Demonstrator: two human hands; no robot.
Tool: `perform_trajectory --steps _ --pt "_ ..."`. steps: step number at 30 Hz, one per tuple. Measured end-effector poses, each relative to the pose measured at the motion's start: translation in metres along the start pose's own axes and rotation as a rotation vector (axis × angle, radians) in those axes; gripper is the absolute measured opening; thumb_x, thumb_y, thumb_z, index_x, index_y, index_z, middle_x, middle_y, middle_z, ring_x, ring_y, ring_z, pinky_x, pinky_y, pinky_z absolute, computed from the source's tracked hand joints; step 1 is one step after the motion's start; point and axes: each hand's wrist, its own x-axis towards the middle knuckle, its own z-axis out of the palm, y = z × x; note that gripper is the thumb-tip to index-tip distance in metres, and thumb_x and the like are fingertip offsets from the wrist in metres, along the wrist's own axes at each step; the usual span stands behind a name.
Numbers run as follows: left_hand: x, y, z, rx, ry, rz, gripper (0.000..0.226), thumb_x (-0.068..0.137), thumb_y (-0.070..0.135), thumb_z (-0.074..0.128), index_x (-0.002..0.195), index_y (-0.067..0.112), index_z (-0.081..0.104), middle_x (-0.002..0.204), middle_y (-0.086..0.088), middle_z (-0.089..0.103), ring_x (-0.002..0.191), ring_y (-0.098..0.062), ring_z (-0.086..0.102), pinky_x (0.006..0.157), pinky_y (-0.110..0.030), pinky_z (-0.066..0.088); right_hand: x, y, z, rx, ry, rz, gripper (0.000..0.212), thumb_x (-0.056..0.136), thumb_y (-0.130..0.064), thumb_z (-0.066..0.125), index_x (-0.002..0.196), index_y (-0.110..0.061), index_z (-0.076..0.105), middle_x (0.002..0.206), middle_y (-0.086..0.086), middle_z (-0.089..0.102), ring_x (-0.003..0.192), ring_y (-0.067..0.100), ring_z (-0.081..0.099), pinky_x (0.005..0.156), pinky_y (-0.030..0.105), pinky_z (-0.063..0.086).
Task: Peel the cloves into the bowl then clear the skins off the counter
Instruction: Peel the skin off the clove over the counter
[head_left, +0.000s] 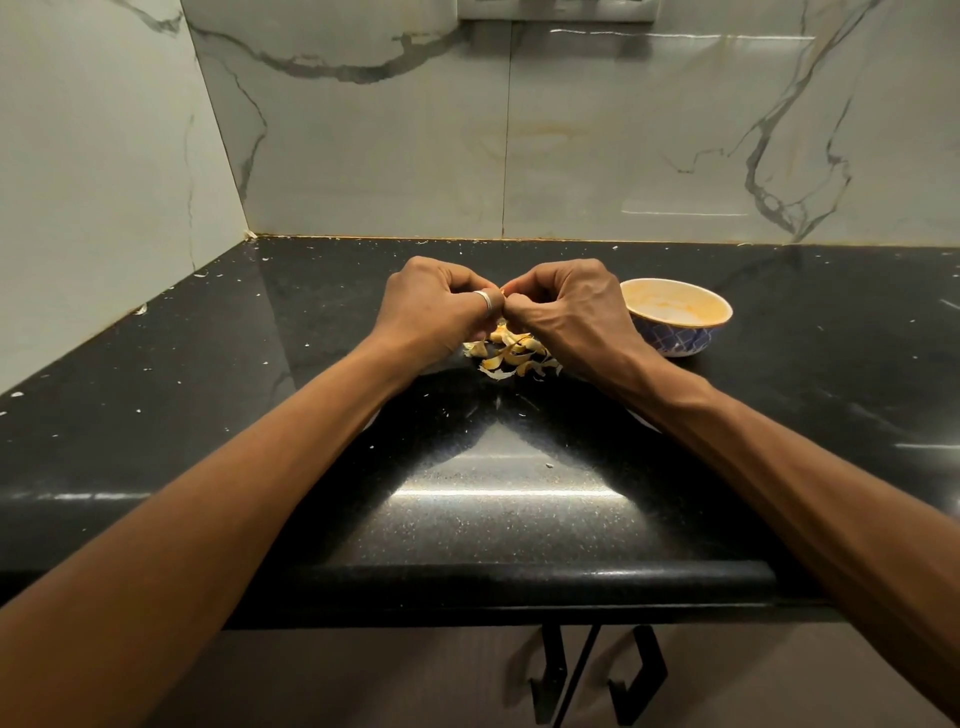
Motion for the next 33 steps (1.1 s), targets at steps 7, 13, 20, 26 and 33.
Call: perform_trajectory --steps 7,13,20,26,33 --pt "-0.0010 -0.0004 0.0019 -0.040 0.070 0.001 0.010 0.085 0.009 0.072 0.080 0.016 0.078 0.074 -0.006 0.075 0.071 -0.022 0.075 0.071 -0.038 0.064 0.0043 0.0063 -0.0003 0.215 0.030 0.125 0.010 0.090 -0.012 0.068 0.084 -0.014 0.075 0.077 0.006 0.075 0.070 0.017 0.075 0.076 0.043 0.063" --pt "-0.0019 0.0005 0.0033 -0.026 0.071 -0.022 0.011 0.088 0.010 0.071 0.080 0.017 0.074 0.078 -0.006 0.073 0.070 -0.013 0.073 0.064 -0.028 0.062 0.0047 0.0048 0.0022 0.332 -0.037 0.188 0.014 0.093 -0.007 0.063 0.089 -0.011 0.076 0.085 0.014 0.076 0.078 0.022 0.075 0.083 0.043 0.062" --pt "-0.0008 -0.0017 -0.0005 -0.013 0.044 0.001 0.007 0.088 0.007 0.072 0.089 0.010 0.078 0.080 -0.009 0.075 0.075 -0.018 0.074 0.063 -0.027 0.061 0.0039 0.0057 -0.0001 0.301 -0.134 0.170 0.012 0.091 -0.011 0.069 0.099 -0.005 0.075 0.089 0.017 0.075 0.077 0.019 0.071 0.077 0.037 0.062" --pt "0.0000 -0.0014 -0.0010 -0.032 0.048 -0.009 0.008 0.089 0.008 0.070 0.087 0.012 0.077 0.082 -0.009 0.075 0.076 -0.019 0.074 0.064 -0.029 0.062 0.0031 0.0018 -0.0017 0.347 -0.135 0.205 0.014 0.099 -0.008 0.059 0.103 -0.005 0.072 0.093 0.018 0.074 0.084 0.029 0.074 0.078 0.037 0.062" --pt "-0.0008 -0.0011 -0.0016 -0.038 0.024 0.011 0.012 0.090 0.009 0.069 0.085 0.019 0.075 0.083 -0.007 0.074 0.078 -0.016 0.074 0.062 -0.026 0.060 0.0079 0.0097 -0.0022 0.207 -0.097 0.168 0.012 0.093 -0.022 0.067 0.100 -0.020 0.077 0.093 0.002 0.076 0.090 0.019 0.072 0.083 0.038 0.061"
